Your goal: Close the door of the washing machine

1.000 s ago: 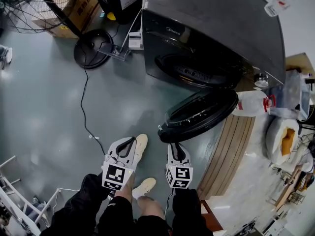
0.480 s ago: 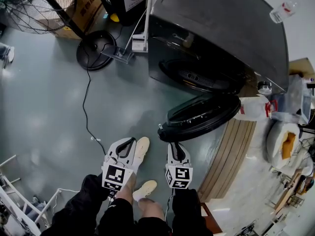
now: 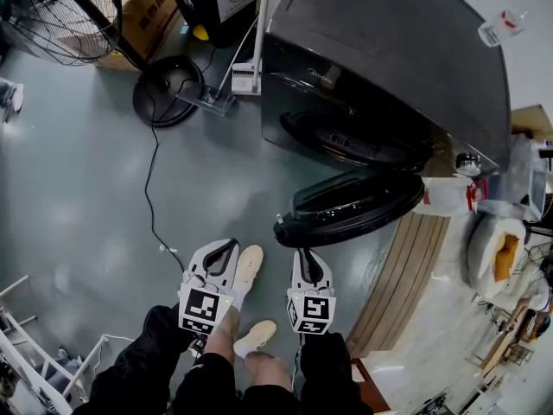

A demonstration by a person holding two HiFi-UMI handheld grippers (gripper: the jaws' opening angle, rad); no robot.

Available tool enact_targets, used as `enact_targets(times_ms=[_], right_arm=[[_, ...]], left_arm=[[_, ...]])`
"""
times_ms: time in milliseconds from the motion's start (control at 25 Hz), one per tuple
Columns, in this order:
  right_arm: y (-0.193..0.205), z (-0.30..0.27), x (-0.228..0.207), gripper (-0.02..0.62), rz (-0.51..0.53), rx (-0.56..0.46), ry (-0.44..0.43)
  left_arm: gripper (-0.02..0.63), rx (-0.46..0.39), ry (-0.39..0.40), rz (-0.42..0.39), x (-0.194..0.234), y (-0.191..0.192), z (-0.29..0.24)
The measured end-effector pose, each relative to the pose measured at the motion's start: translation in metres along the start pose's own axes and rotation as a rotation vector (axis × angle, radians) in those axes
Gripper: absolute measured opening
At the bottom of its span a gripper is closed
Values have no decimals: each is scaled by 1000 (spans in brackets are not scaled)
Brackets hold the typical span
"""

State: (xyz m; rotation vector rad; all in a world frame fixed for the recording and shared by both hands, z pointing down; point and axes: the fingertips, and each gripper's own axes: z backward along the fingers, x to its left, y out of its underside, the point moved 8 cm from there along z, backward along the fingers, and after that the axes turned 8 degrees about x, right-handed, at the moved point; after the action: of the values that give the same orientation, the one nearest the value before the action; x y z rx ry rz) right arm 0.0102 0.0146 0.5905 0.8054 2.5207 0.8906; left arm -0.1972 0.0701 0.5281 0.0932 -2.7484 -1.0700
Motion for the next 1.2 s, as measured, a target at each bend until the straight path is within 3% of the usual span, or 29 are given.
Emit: enact_targets(times_ms=[280, 480, 1200], right_arm=[[-22, -20, 5, 61, 24, -27, 5], [-42, -31, 5, 17, 38, -57, 30], [-98, -89, 6, 17, 46, -117, 28]], left_arm=[[23, -15, -15, 1, 24, -13, -15], [25, -26, -31, 10, 39, -24, -24], [23, -80, -51, 1, 82, -63, -67]])
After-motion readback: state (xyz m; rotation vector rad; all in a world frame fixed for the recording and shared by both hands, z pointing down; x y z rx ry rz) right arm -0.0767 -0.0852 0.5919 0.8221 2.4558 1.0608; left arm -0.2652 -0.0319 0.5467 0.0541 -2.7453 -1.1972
